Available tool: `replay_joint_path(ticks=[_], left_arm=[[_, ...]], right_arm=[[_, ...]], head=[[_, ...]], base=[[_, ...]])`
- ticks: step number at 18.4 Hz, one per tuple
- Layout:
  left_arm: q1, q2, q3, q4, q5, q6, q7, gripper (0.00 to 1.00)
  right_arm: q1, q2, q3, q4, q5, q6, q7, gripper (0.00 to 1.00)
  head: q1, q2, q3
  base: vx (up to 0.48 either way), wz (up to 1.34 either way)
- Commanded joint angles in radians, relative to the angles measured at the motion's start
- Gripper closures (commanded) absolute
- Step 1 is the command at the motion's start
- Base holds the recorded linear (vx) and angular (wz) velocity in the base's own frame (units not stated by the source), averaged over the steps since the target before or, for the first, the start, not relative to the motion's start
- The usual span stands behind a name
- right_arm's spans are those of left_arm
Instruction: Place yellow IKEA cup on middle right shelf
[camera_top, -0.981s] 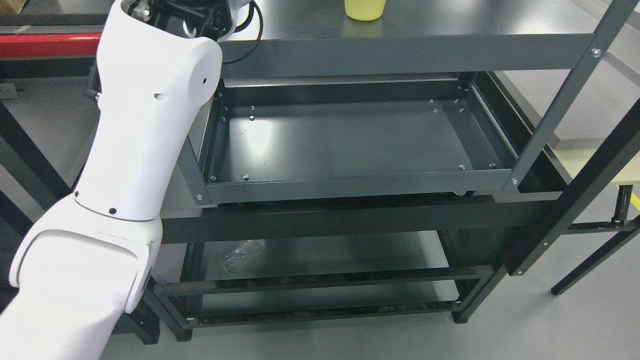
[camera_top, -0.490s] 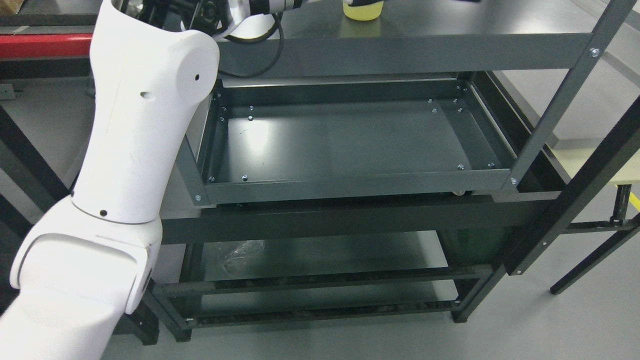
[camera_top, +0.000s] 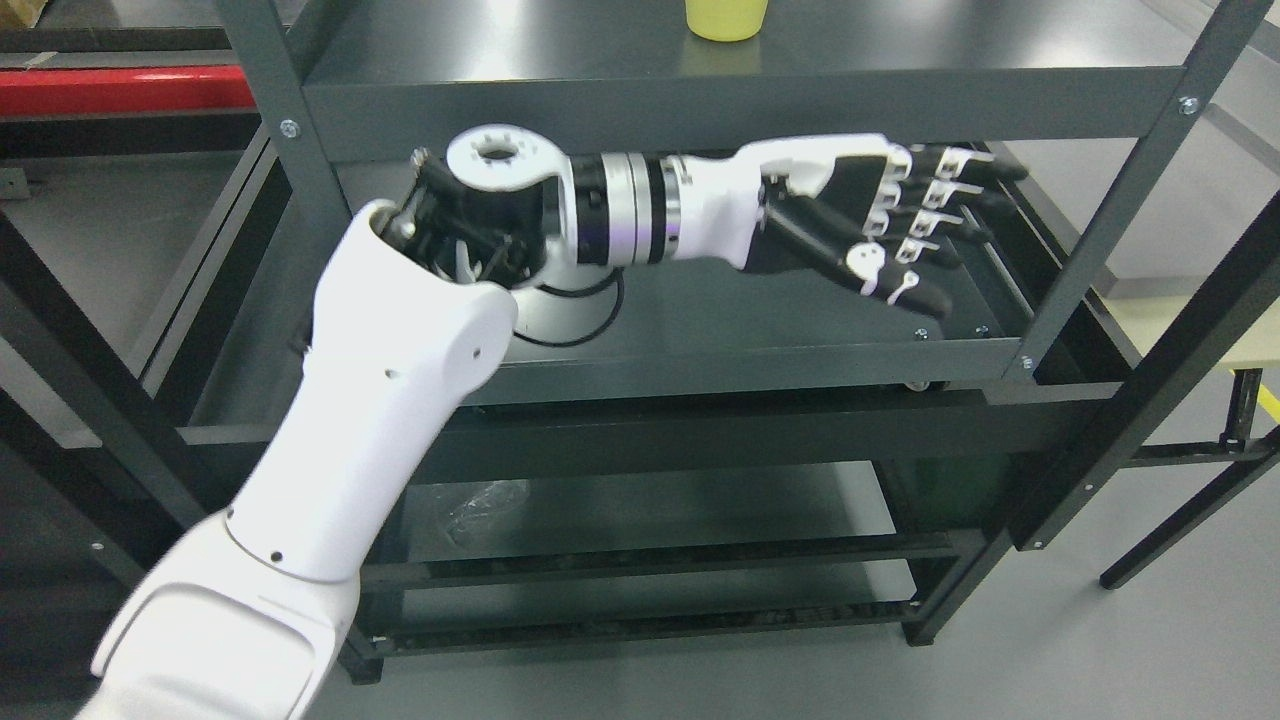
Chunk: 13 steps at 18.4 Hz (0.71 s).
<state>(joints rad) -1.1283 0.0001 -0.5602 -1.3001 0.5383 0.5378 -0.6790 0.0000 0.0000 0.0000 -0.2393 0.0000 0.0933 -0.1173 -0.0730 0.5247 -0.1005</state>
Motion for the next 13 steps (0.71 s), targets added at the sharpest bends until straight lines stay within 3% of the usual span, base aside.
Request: replay_joint_path(ticks=[1,8,10,13], left_arm=[[0.228,0.017,-0.195,0.118,-0.124,-0.273,0.265,0.01],[0.321,0.017,-0.047,0.177,-0.182,-0.530,0.905,0.01],[0.366,0.017,0.037,0.150,-0.211,-0.539,0.921,0.01],[0.474,0.017,0.147,-0.023,-0.213,-0.507,0.845,0.02]], right_arm=[[0.014,-0.017,0.017,0.000,-0.025,0.000,0.001,0.01],[0.014,-0.017,0.017,0.000,-0.025,0.000,0.001,0.01],[0.014,-0.017,0.017,-0.001,-0.025,0.000,0.001,0.01],[0.014,-0.017,0.017,0.000,-0.025,0.000,0.001,0.01]], head=[[0.0000,0.000,0.000],[0.0000,0.000,0.000],[0.0000,0.000,0.000],[0.0000,0.000,0.000]], base=[[0.000,0.00],[0.000,0.00],[0.000,0.00],[0.000,0.00]])
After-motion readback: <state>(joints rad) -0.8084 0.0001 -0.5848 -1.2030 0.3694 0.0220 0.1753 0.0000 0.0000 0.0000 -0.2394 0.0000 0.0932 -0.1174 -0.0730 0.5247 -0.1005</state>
